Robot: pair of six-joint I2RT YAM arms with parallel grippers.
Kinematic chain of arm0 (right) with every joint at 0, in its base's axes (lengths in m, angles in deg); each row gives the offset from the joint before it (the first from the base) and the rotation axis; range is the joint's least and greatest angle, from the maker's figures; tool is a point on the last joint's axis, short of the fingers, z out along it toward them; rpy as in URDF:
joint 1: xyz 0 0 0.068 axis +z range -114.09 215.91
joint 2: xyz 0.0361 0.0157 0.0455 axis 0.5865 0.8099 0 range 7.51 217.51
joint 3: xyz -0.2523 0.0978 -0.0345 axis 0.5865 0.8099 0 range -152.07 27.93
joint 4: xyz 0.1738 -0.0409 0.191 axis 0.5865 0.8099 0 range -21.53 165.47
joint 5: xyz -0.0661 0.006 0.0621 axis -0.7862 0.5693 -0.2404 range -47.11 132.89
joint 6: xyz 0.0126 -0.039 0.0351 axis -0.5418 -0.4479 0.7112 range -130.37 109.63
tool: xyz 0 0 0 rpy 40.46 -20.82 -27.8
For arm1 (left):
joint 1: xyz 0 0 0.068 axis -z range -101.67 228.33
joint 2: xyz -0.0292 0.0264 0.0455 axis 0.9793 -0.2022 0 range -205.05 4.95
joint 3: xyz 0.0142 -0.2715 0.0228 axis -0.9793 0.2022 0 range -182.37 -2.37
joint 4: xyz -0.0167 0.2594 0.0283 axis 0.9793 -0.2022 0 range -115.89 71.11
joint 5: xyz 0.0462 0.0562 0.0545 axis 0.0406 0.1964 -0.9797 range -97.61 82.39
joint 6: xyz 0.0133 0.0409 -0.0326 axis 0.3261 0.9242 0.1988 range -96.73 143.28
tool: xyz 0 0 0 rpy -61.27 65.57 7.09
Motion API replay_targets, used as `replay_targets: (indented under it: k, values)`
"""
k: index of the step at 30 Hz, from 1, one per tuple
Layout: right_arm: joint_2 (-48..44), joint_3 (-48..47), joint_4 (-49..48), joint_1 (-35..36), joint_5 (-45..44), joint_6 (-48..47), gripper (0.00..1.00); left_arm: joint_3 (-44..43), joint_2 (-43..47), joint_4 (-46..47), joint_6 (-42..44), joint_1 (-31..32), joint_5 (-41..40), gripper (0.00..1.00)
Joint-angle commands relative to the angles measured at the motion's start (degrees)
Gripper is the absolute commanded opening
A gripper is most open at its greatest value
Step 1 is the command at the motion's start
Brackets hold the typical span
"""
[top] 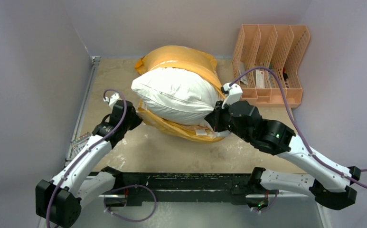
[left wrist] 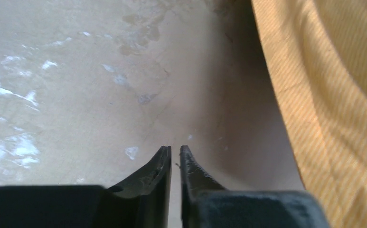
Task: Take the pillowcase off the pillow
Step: Remove the pillow from the pillowcase.
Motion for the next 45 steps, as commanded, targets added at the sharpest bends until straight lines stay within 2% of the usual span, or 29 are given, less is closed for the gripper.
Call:
replay_targets:
  k: [1,4,6,10,13,17,19,21,27,32,34,39,41,42,45]
  values:
    - [-1.6,-3.6,-7.4,0.5,-1.3,5.7,0.00,0.0,3.9,7.7,-0.7,-0.3,4.6,0.29]
    - [0.1,-3.4,-6.3,0.5,-2.2,5.7,0.00,-1.6,10.2,4.6,-0.4,-0.3,4.8,0.60]
    - [1.2,-3.5,-5.3,0.4,-3.9,5.6,0.00,-3.4,14.4,0.1,-0.5,-0.3,4.4,0.67]
    - [5.2,-5.8,-0.4,0.0,-8.6,5.1,0.00,-6.9,18.9,-8.0,-2.5,-0.3,6.3,0.73]
    - [7.2,-6.0,-1.2,-2.8,-6.4,3.9,0.00,-6.9,22.6,-11.9,-4.1,-0.3,7.4,0.75]
    - [8.4,-5.7,-3.8,-6.5,-0.9,2.6,0.00,-8.1,28.4,-18.9,-5.7,-0.3,5.0,0.77]
    - [8.0,-5.6,-4.8,-7.0,0.2,2.1,0.00,-8.5,30.6,-16.6,-4.1,-0.3,6.9,0.77]
    - [7.6,-5.4,-5.3,-7.4,0.9,2.1,0.00,-8.1,31.7,-11.2,-1.9,-0.3,12.5,0.78]
    - [7.3,-6.3,-4.4,-8.0,1.1,0.9,0.00,-5.7,25.9,2.8,3.4,-0.3,29.7,0.78]
    - [6.7,-6.5,-4.7,-8.1,2.1,0.7,0.00,-8.1,18.3,3.8,12.6,-0.3,32.8,0.77]
    - [6.4,-6.3,-5.0,-8.2,2.5,0.7,0.00,-8.6,15.4,2.9,15.8,-0.3,34.4,0.72]
    - [5.7,-7.0,-5.2,-8.2,3.2,0.3,0.00,-7.8,11.7,0.9,19.0,-0.3,34.9,0.45]
    - [5.3,-7.3,-5.2,-8.1,3.2,0.1,0.00,-7.5,11.8,0.6,18.7,-0.3,32.8,0.42]
    - [5.1,-7.6,-5.1,-8.2,3.1,0.1,0.00,-7.6,11.9,-0.1,18.7,-0.3,31.2,0.43]
    - [4.7,-7.9,-4.5,-8.1,2.5,0.0,0.00,-8.3,12.9,-2.5,18.9,-0.3,28.0,0.71]
